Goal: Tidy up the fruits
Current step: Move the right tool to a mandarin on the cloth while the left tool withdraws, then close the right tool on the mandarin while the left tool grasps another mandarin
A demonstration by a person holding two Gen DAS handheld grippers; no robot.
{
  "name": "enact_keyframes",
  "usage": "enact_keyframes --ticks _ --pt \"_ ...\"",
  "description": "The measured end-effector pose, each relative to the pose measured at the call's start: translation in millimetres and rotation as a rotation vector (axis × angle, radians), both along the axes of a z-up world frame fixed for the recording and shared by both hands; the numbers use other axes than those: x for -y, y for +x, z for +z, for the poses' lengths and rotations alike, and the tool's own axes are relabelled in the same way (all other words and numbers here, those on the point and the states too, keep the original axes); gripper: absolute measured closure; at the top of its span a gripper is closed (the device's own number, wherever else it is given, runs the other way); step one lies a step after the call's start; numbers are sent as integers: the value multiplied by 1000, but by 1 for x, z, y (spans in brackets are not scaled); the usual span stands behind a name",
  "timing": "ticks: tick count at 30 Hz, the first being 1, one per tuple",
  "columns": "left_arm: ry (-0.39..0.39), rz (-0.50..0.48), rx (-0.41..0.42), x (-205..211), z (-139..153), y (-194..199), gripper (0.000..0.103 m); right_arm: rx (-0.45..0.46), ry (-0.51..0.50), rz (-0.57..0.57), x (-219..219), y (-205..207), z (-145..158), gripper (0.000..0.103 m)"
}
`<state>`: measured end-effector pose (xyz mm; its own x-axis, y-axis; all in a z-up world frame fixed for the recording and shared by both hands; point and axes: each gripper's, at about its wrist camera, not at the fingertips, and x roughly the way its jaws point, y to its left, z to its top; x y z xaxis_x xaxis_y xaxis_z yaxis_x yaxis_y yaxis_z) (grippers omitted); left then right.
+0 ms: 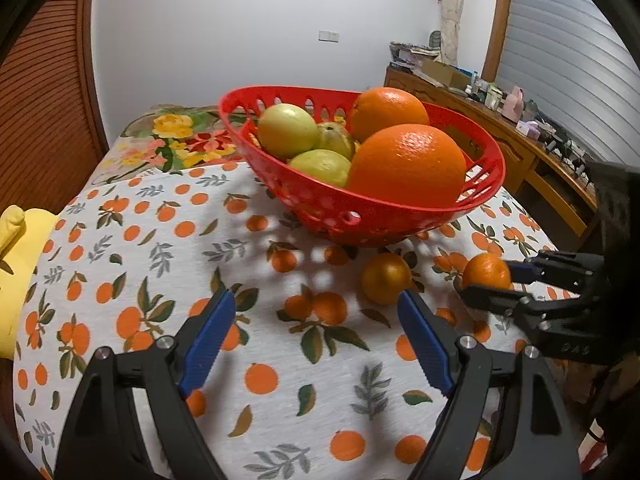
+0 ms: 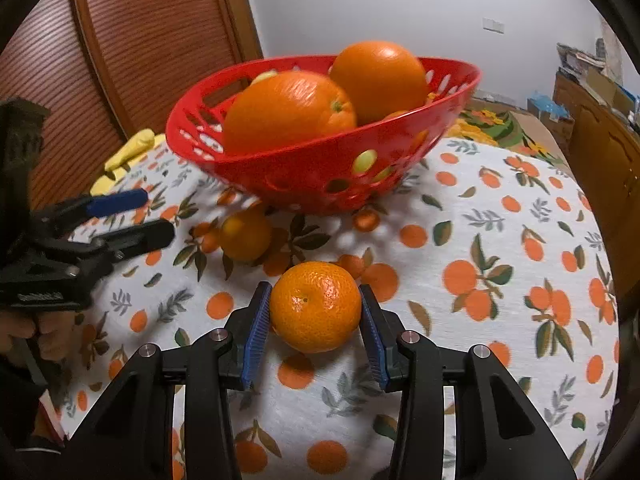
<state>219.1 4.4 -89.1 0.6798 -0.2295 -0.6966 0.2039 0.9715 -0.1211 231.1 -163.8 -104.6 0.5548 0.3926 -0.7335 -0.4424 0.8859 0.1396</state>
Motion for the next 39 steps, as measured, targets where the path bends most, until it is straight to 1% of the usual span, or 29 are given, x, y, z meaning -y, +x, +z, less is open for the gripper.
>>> enact_keyframes --ticks 8,15,17,22,24,25,26,27,28,29,33,39 --pt "7 -74 -22 26 -4 12 21 25 25 -41 24 -2 11 60" --pt "-10 -111 -66 41 -11 28 37 36 43 -57 35 -3 14 60" --pt "-13 -120 -75 45 -12 31 39 41 44 -56 37 -4 15 60" --pt "16 -121 -96 54 -18 38 44 40 50 -60 41 -4 14 60" --pt "16 -121 -96 55 -20 40 47 39 53 -62 43 -4 13 60" --pt "18 -117 -101 56 -21 42 49 39 53 -63 43 -4 14 60" --pt "18 -115 -105 56 -22 42 56 40 55 -64 44 -4 13 60" --pt "19 -116 -108 56 -22 42 59 40 56 -63 44 -5 14 60" --pt "22 -116 -109 57 -23 42 66 40 56 -64 44 -5 14 60" --pt "18 -119 -107 56 -23 41 69 40 55 -64 44 -5 14 60" --pt "12 -111 -97 54 -20 34 70 42 54 -63 44 -6 15 60" --pt "-11 -110 -68 36 -9 13 70 57 54 -58 41 -11 21 60"
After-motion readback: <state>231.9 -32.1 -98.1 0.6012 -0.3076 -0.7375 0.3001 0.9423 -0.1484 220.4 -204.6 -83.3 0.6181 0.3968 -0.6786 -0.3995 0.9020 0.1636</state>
